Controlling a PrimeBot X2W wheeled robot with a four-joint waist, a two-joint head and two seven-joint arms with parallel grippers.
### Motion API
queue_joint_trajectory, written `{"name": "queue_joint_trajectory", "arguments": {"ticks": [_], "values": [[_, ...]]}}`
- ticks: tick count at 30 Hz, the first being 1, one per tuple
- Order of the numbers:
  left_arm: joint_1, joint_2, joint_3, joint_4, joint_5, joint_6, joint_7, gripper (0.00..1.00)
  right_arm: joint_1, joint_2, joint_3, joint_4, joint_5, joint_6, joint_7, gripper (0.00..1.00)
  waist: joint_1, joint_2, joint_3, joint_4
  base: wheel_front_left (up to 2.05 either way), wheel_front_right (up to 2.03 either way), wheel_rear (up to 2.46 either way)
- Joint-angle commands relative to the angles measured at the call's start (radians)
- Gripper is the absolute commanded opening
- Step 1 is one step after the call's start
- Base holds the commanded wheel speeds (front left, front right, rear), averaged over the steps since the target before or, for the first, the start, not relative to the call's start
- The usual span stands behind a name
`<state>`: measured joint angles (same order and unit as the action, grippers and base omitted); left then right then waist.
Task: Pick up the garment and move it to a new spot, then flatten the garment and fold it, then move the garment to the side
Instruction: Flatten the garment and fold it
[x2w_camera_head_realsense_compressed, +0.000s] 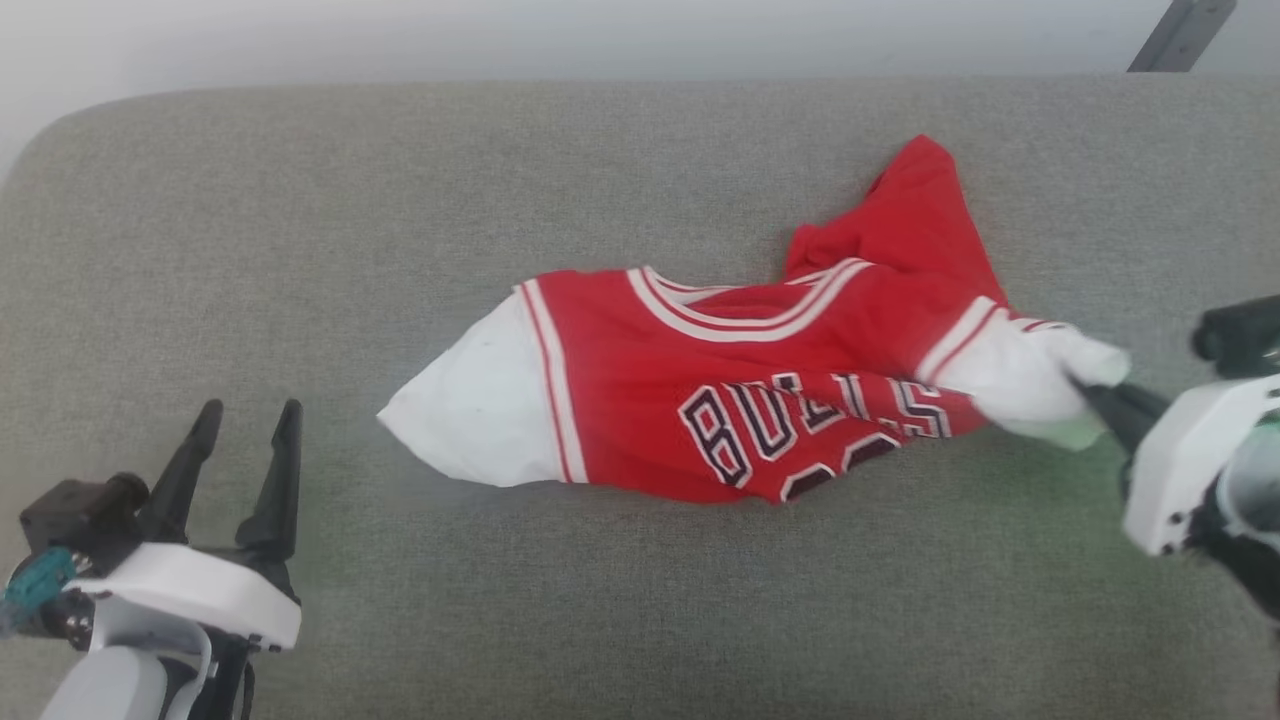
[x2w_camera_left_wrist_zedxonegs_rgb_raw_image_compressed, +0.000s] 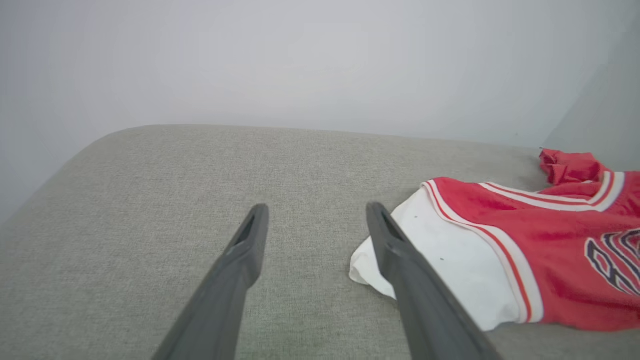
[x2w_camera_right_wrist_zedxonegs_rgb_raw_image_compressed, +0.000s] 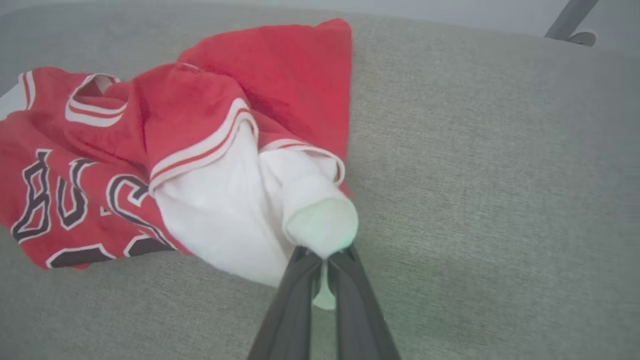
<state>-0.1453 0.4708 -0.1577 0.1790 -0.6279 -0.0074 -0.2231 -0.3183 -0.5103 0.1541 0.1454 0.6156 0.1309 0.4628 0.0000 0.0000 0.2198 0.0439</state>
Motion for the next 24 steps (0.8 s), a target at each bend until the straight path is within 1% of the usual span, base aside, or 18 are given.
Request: {"name": "queue_joint_trajectory", "arguments": {"ticks": [1, 7, 10, 12, 14, 16, 18, 19, 20, 21, 22, 23, 24], "values": [[0.012, -0.001, 0.006, -0.004, 0.001, 0.004, -0.008, 1.0, -0.014, -0.009, -0.008, 0.004, -0.001, 0.0, 0.006, 0.0, 0.0, 0.0, 0.0, 0.0, 0.0, 0.0, 0.0], [0.035, -0.022, 0.02, -0.017, 0.01, 0.001, -0.029, 1.0, -0.04, -0.063, -0.083, 0.054, 0.006, 0.0, 0.039, 0.0, 0.0, 0.0, 0.001, 0.012, 0.0, 0.0, 0.0], [0.037, -0.032, 0.024, -0.02, 0.014, -0.003, -0.035, 1.0, -0.047, -0.083, -0.115, 0.101, 0.013, 0.0, 0.056, 0.0, 0.0, 0.0, 0.004, 0.023, 0.0, 0.0, 0.0], [0.039, -0.04, 0.027, -0.02, 0.017, -0.007, -0.038, 1.0, -0.049, -0.088, -0.13, 0.135, 0.009, 0.0, 0.066, 0.0, 0.0, 0.0, 0.007, 0.029, 0.0, 0.0, 0.0], [0.041, -0.047, 0.027, -0.019, 0.022, -0.012, -0.04, 1.0, -0.053, -0.079, -0.142, 0.173, 0.017, 0.0, 0.068, 0.0, 0.0, 0.0, 0.01, 0.034, 0.0, 0.0, 0.0], [0.036, -0.053, 0.028, -0.016, 0.023, -0.017, -0.041, 1.0, -0.054, -0.077, -0.135, 0.208, 0.015, 0.0, 0.068, 0.0, 0.0, 0.0, 0.014, 0.04, 0.0, 0.0, 0.0], [0.033, -0.056, 0.033, -0.012, 0.025, -0.022, -0.042, 1.0, -0.067, -0.062, -0.132, 0.246, 0.033, 0.0, 0.058, 0.0, 0.0, 0.0, 0.017, 0.042, 0.0, 0.0, 0.0], [0.032, -0.057, 0.034, -0.01, 0.027, -0.022, -0.042, 1.0, -0.073, -0.056, -0.128, 0.268, 0.041, 0.0, 0.056, 0.04, 0.0, 0.0, 0.019, 0.042, 0.0, 0.0, 0.0], [0.031, -0.06, 0.035, -0.009, 0.029, -0.024, -0.043, 1.0, -0.078, -0.053, -0.121, 0.287, 0.044, 0.0, 0.052, 0.22, 0.0, 0.0, 0.02, 0.042, 0.0, 0.0, 0.0], [0.029, -0.062, 0.036, -0.008, 0.032, -0.028, -0.043, 1.0, -0.085, -0.052, -0.115, 0.305, 0.046, 0.0, 0.046, 0.38, 0.0, 0.0, 0.02, 0.042, 0.0, 0.0, 0.0], [0.028, -0.063, 0.037, -0.006, 0.033, -0.031, -0.043, 1.0, -0.095, -0.047, -0.109, 0.321, 0.052, 0.0, 0.042, 0.49, 0.0, 0.0, 0.021, 0.041, 0.0, 0.0, 0.0], [0.026, -0.065, 0.037, -0.006, 0.035, -0.033, -0.043, 1.0, -0.103, -0.044, -0.101, 0.333, 0.054, 0.0, 0.034, 0.96, 0.0, 0.0, 0.021, 0.04, 0.0, 0.0, 0.0], [0.023, -0.065, 0.037, -0.005, 0.037, -0.033, -0.044, 1.0, -0.11, -0.044, -0.094, 0.341, 0.057, 0.0, 0.03, 1.0, 0.0, 0.0, 0.021, 0.039, 0.0, 0.0, 0.0]]}}
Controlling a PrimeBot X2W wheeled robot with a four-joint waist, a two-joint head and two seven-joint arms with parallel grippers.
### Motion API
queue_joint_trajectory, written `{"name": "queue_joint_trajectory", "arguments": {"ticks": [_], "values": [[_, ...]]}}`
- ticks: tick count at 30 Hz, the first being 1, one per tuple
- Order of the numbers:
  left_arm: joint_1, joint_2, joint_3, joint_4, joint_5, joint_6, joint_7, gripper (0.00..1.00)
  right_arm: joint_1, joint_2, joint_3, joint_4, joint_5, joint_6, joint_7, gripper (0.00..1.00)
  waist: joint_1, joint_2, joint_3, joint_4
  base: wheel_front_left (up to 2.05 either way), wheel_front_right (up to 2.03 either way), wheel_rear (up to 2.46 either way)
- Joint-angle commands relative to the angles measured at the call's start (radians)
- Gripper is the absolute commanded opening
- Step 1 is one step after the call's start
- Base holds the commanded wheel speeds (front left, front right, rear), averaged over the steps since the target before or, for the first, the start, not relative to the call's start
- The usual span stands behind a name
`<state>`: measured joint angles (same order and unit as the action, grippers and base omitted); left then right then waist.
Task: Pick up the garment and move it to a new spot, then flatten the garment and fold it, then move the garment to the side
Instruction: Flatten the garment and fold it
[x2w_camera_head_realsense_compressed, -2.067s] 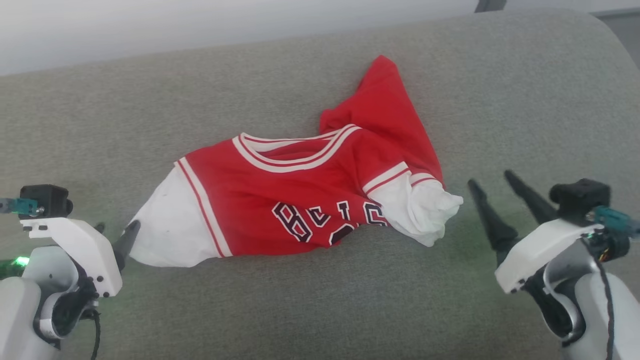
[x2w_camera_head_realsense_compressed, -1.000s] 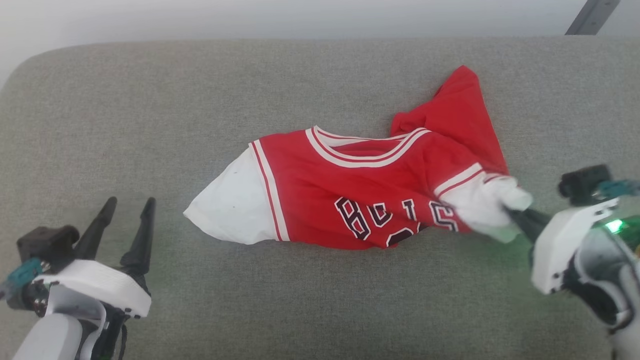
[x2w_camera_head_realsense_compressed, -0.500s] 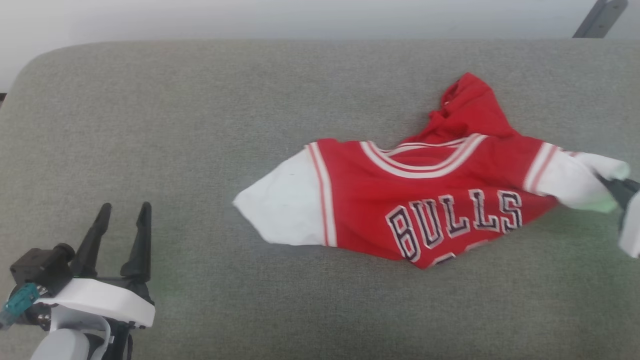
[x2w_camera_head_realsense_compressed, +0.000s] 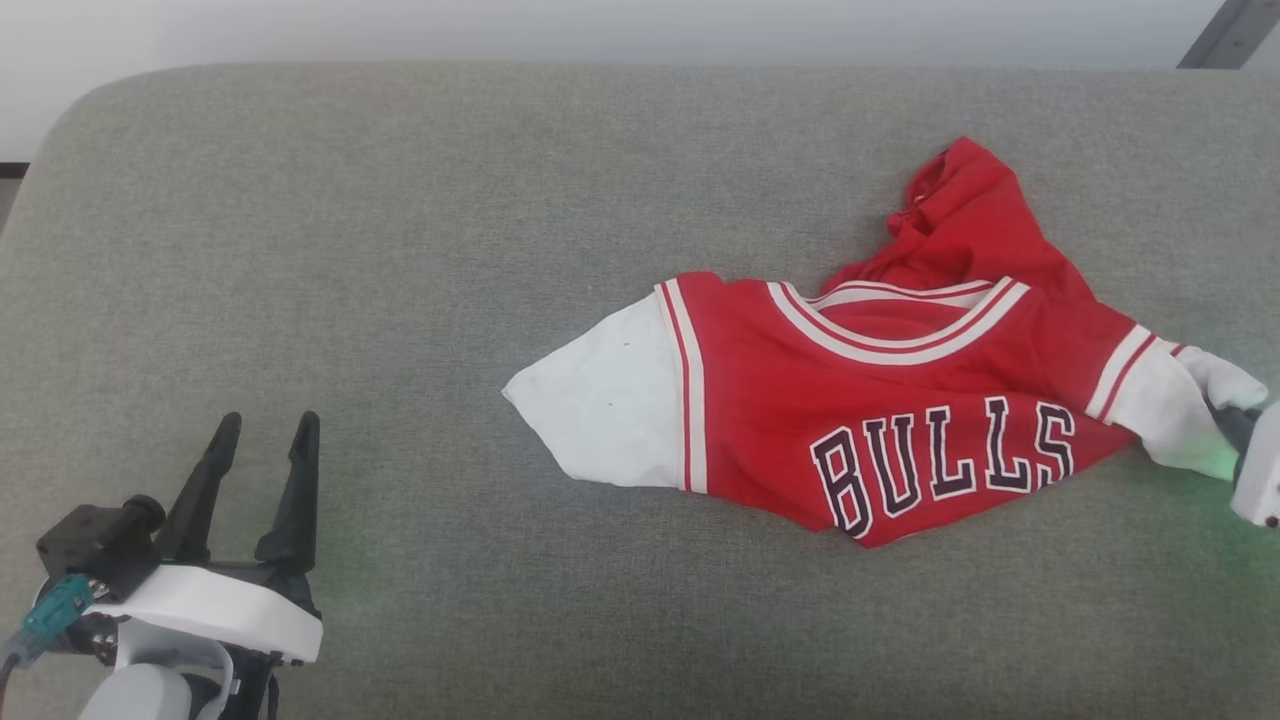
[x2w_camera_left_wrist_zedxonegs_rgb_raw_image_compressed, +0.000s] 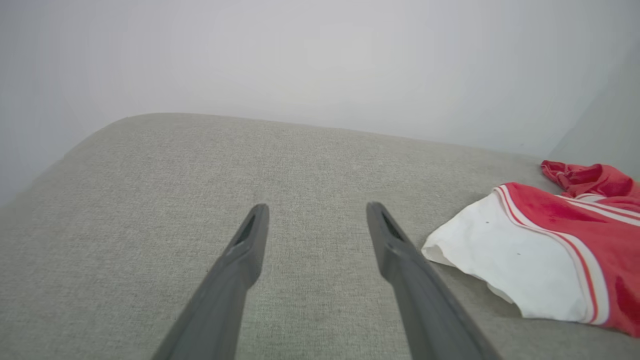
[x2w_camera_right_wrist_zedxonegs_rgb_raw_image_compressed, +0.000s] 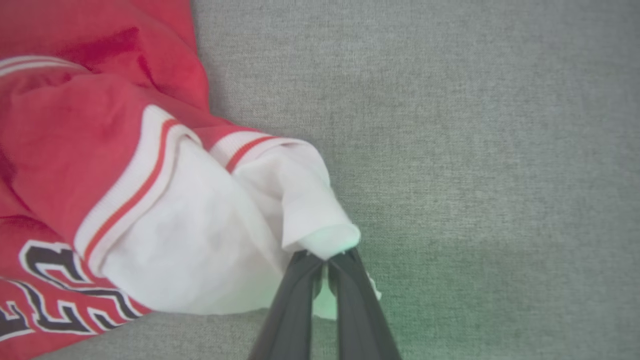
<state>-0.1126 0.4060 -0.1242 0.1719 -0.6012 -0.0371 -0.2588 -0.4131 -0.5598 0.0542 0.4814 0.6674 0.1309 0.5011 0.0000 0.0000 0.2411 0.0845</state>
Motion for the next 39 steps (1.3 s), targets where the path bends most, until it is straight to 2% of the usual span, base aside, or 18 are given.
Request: {"name": "queue_joint_trajectory", "arguments": {"ticks": [1, 9, 14, 19, 28, 33, 39], "values": [[-0.012, 0.001, 0.004, 0.002, 0.012, -0.006, -0.008, 1.0, -0.021, 0.004, 0.013, 0.013, 0.01, 0.0, -0.013, 1.0, 0.0, 0.0, -0.001, -0.005, 0.0, 0.0, 0.0], [-0.018, 0.024, 0.0, -0.004, 0.019, -0.016, 0.008, 1.0, -0.036, -0.025, 0.05, -0.004, 0.027, 0.0, -0.058, 1.0, 0.0, 0.0, -0.019, -0.035, 0.0, 0.0, 0.0], [-0.029, 0.045, -0.013, -0.023, 0.001, -0.023, 0.06, 1.0, -0.004, -0.028, 0.048, -0.079, 0.03, 0.0, -0.133, 1.0, 0.0, 0.0, -0.034, -0.067, 0.0, 0.0, 0.0], [-0.045, 0.067, -0.027, -0.037, -0.031, -0.036, 0.143, 1.0, 0.033, 0.003, 0.021, -0.173, -0.01, 0.0, -0.243, 1.0, 0.0, 0.0, -0.042, -0.106, 0.0, 0.0, 0.0], [-0.142, 0.117, -0.075, -0.036, -0.101, -0.051, 0.391, 1.0, 0.093, 0.124, -0.066, -0.308, -0.12, 0.0, -0.417, 1.0, 0.0, 0.0, -0.032, -0.191, 0.0, 0.0, 0.0], [-0.214, 0.145, -0.104, -0.004, -0.138, -0.046, 0.559, 1.0, 0.115, 0.192, -0.09, -0.354, -0.161, 0.0, -0.417, 1.0, 0.0, 0.0, -0.014, -0.239, 0.0, 0.0, 0.0], [-0.289, 0.156, -0.136, 0.065, -0.181, -0.003, 0.757, 1.0, 0.12, 0.222, -0.097, -0.392, -0.176, 0.0, -0.403, 1.0, 0.0, 0.0, 0.015, -0.289, 0.0, 0.0, 0.0]]}}
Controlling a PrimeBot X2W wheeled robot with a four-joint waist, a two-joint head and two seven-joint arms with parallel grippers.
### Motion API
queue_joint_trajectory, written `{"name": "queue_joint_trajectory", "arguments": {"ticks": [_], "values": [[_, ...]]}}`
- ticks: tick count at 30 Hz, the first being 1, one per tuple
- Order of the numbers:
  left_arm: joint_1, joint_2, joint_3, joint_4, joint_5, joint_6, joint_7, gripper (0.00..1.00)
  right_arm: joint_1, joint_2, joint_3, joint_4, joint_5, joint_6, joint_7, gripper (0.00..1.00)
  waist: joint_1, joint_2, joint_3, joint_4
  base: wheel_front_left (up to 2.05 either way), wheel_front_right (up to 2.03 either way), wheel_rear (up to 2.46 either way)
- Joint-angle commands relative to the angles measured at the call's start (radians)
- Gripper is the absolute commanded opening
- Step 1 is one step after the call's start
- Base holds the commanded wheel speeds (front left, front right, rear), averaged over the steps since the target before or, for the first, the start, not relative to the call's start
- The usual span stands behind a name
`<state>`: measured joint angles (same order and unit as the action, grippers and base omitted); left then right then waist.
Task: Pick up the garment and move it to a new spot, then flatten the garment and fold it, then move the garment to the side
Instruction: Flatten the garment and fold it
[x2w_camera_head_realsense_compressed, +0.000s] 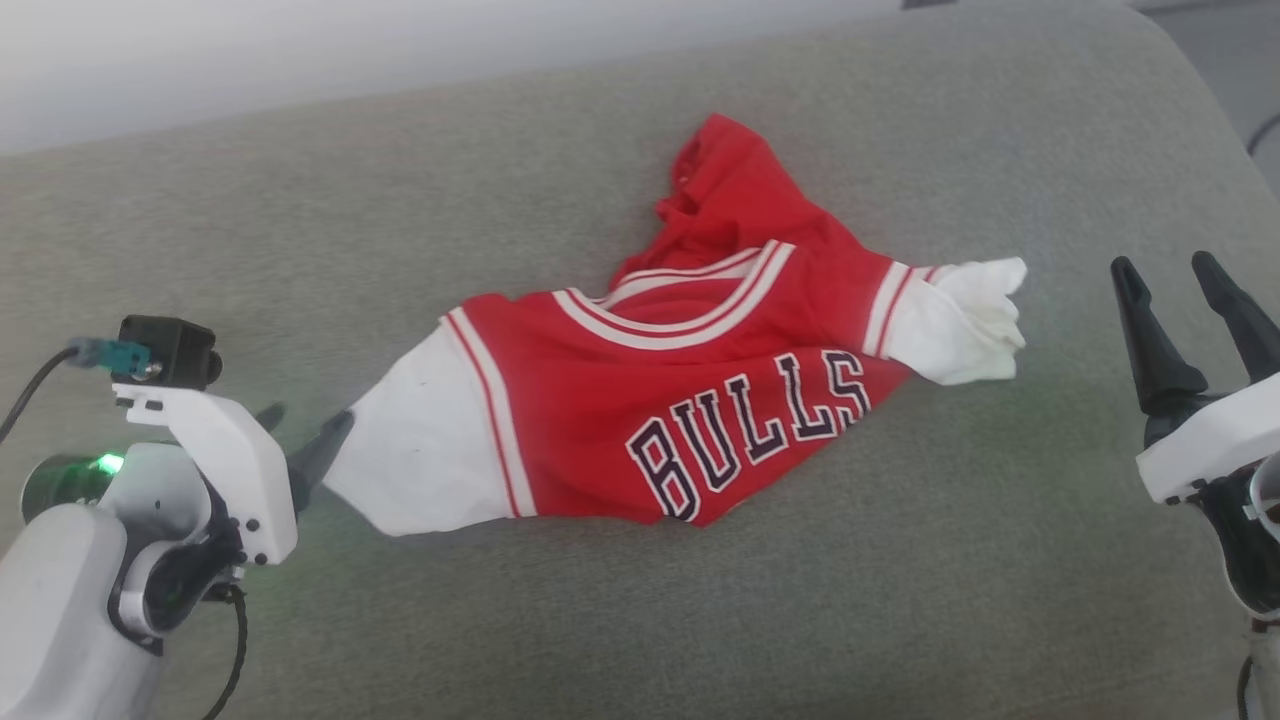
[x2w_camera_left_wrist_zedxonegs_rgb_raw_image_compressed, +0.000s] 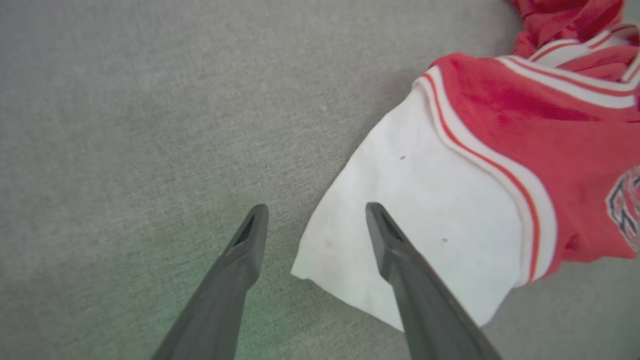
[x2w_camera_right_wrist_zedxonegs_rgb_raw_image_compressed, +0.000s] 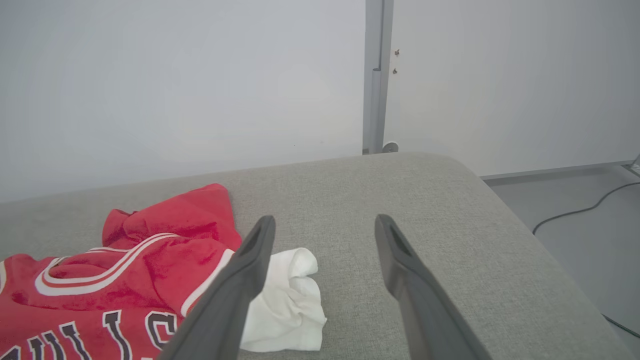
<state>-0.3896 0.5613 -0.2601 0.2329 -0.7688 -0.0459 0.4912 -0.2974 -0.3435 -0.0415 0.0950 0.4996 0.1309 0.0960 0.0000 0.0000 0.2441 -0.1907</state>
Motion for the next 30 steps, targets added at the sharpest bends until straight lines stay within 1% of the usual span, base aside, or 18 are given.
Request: {"name": "queue_joint_trajectory", "arguments": {"ticks": [1, 8, 11, 13, 14, 15, 19, 23, 26, 28, 30], "values": [[-0.02, 0.005, -0.01, 0.019, -0.011, 0.015, 0.042, 1.0, 0.005, 0.009, -0.003, -0.01, -0.008, 0.0, 0.006, 1.0, 0.0, 0.0, 0.017, -0.02, 0.0, 0.0, 0.0], [-0.063, 0.009, -0.059, 0.111, -0.003, 0.098, 0.231, 1.0, 0.011, 0.02, -0.003, -0.033, -0.003, 0.0, 0.02, 1.0, 0.0, 0.0, 0.043, -0.046, 0.0, 0.0, 0.0], [-0.074, -0.013, -0.065, 0.138, -0.02, 0.141, 0.29, 1.0, 0.017, 0.021, 0.003, -0.042, 0.002, 0.0, 0.034, 1.0, 0.0, 0.0, 0.052, -0.049, 0.0, 0.0, 0.0], [-0.073, -0.028, -0.07, 0.149, -0.03, 0.178, 0.334, 1.0, 0.018, 0.02, 0.006, -0.047, 0.004, 0.0, 0.041, 1.0, 0.0, 0.0, 0.057, -0.048, 0.0, 0.0, 0.0], [-0.073, -0.028, -0.07, 0.149, -0.03, 0.178, 0.334, 1.0, 0.018, 0.02, 0.006, -0.047, 0.004, 0.0, 0.041, 1.0, 0.0, 0.0, 0.057, -0.048, 0.0, 0.0, 0.0], [-0.07, -0.046, -0.077, 0.147, -0.047, 0.207, 0.383, 1.0, 0.017, 0.017, 0.008, -0.05, 0.007, 0.0, 0.047, 1.0, 0.0, 0.0, 0.061, -0.045, 0.0, 0.0, 0.0], [-0.072, -0.082, -0.1, 0.114, -0.081, 0.249, 0.474, 1.0, 0.006, 0.007, 0.011, -0.047, 0.007, 0.0, 0.058, 1.0, 0.0, 0.0, 0.067, -0.036, 0.0, 0.0, 0.0], [-0.085, -0.098, -0.125, 0.065, -0.09, 0.273, 0.54, 1.0, -0.001, 0.01, 0.014, -0.054, 0.004, 0.0, 0.067, 1.0, 0.0, 0.0, 0.07, -0.026, 0.0, 0.0, 0.0], [-0.093, -0.095, -0.149, 0.029, -0.076, 0.286, 0.58, 1.0, -0.009, 0.006, 0.017, -0.057, 0.005, 0.0, 0.073, 1.0, 0.0, 0.0, 0.073, -0.019, 0.0, 0.0, 0.0], [-0.102, -0.093, -0.158, 0.014, -0.065, 0.288, 0.581, 1.0, -0.01, 0.006, 0.021, -0.058, 0.008, 0.0, 0.075, 1.0, 0.0, 0.0, 0.075, -0.015, 0.0, 0.0, 0.0], [-0.104, -0.095, -0.164, 0.015, -0.055, 0.279, 0.562, 1.0, -0.012, 0.008, 0.025, -0.059, 0.01, 0.0, 0.08, 1.0, 0.0, 0.0, 0.08, -0.014, 0.0, 0.0, 0.0]]}}
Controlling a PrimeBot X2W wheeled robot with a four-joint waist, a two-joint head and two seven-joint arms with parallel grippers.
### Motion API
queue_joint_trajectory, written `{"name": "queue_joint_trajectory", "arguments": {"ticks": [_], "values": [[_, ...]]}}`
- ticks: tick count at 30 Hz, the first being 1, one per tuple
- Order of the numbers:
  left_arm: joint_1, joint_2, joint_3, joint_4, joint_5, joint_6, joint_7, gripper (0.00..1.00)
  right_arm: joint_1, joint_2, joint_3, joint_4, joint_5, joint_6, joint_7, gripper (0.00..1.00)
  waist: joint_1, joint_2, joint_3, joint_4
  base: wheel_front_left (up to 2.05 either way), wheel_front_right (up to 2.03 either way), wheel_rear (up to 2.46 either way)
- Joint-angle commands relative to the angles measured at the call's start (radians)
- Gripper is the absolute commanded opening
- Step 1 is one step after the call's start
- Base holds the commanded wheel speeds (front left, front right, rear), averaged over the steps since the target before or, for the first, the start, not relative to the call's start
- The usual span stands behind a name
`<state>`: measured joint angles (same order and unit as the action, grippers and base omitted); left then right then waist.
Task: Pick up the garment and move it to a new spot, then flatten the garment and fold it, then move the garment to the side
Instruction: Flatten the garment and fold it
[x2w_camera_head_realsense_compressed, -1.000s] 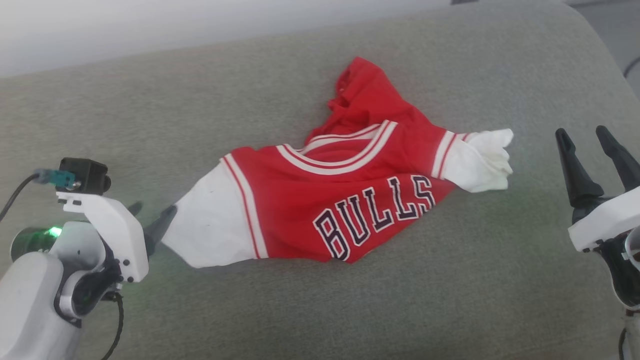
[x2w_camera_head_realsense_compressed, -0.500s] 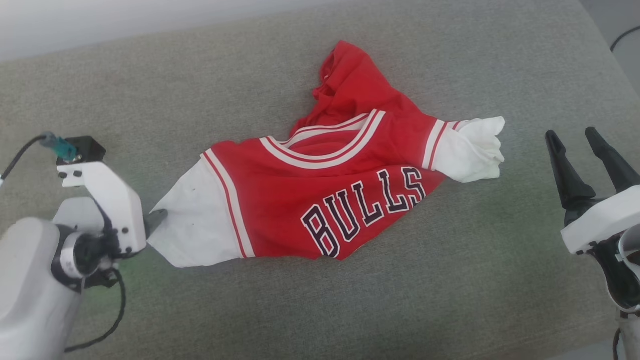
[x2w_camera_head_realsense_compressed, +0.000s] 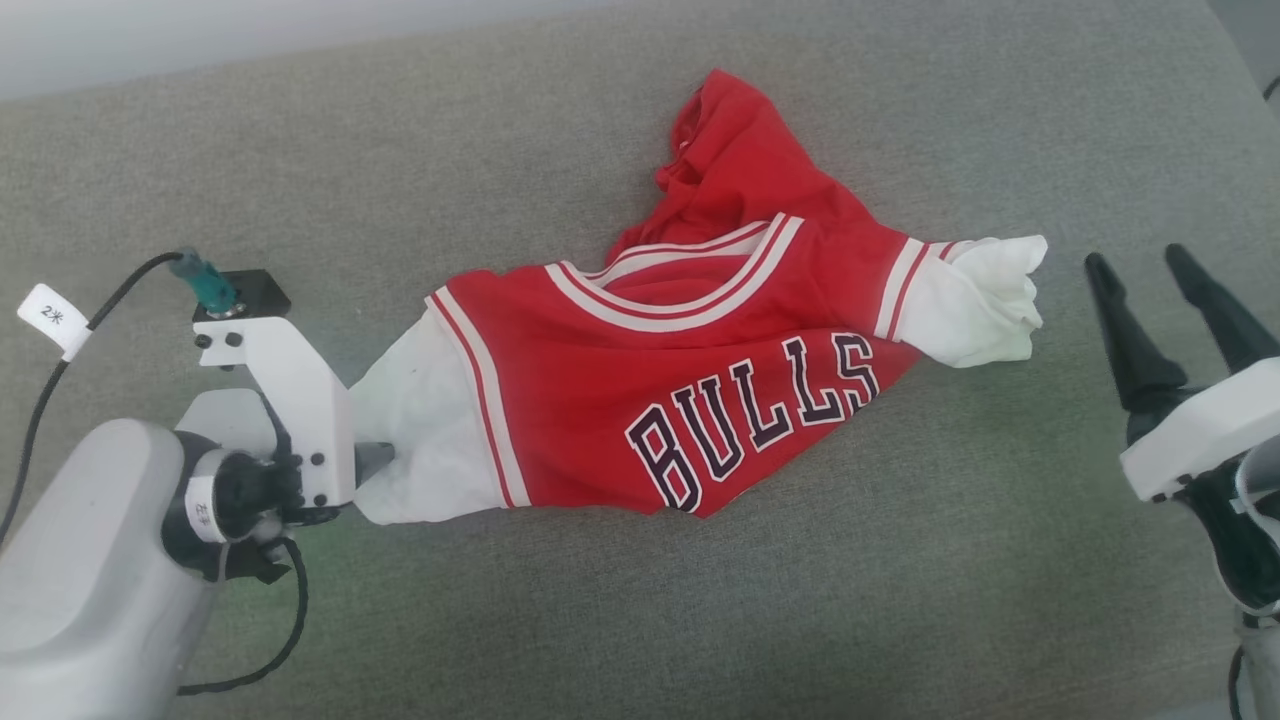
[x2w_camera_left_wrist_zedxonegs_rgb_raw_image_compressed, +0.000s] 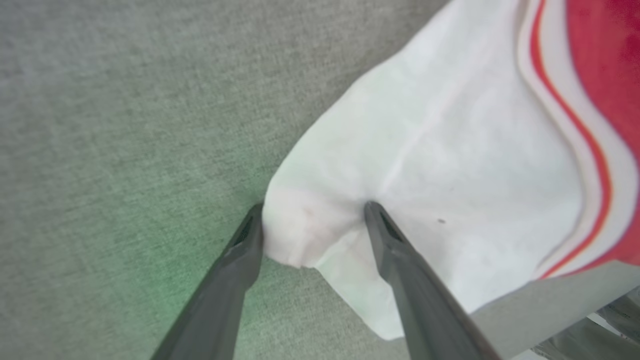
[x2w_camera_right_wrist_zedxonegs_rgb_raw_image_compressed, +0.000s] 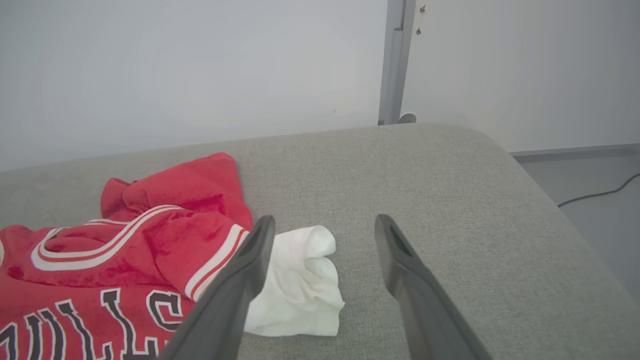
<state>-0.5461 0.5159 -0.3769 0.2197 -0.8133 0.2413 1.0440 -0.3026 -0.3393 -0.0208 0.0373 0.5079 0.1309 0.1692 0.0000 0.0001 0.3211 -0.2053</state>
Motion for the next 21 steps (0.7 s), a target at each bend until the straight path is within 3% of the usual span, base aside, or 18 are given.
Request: {"name": "queue_joint_trajectory", "arguments": {"ticks": [1, 2, 3, 6, 21], "values": [[0.05, -0.047, -0.055, 0.037, 0.001, -0.017, 0.0, 0.92, -0.009, -0.001, 0.011, 0.002, 0.006, 0.0, 0.012, 1.0, 0.0, -0.0001, 0.005, 0.002, 0.0, 0.0, 0.0], [0.047, -0.045, -0.062, 0.042, 0.005, -0.036, -0.014, 0.24, -0.011, -0.006, 0.017, 0.007, 0.011, 0.0, 0.019, 1.0, 0.0, -0.0001, 0.009, 0.002, 0.0, 0.0, 0.0], [0.044, -0.052, -0.058, 0.052, 0.003, -0.045, -0.033, 0.0, -0.014, -0.013, 0.023, 0.012, 0.012, 0.0, 0.026, 1.0, 0.0, -0.0001, 0.013, 0.003, 0.0, 0.0, 0.0], [0.03, -0.05, -0.064, 0.08, 0.011, -0.09, -0.072, 0.0, -0.025, -0.026, 0.047, 0.031, 0.03, 0.0, 0.057, 1.0, 0.0, -0.0001, 0.024, 0.006, 0.0, 0.0, 0.0], [-0.077, -0.08, -0.057, 0.181, 0.028, -0.145, -0.17, 0.0, -0.207, -0.144, 0.19, 0.319, 0.176, 0.0, 0.312, 1.0, 0.0, -0.0001, 0.071, 0.098, 0.0, 0.0, 0.0]]}}
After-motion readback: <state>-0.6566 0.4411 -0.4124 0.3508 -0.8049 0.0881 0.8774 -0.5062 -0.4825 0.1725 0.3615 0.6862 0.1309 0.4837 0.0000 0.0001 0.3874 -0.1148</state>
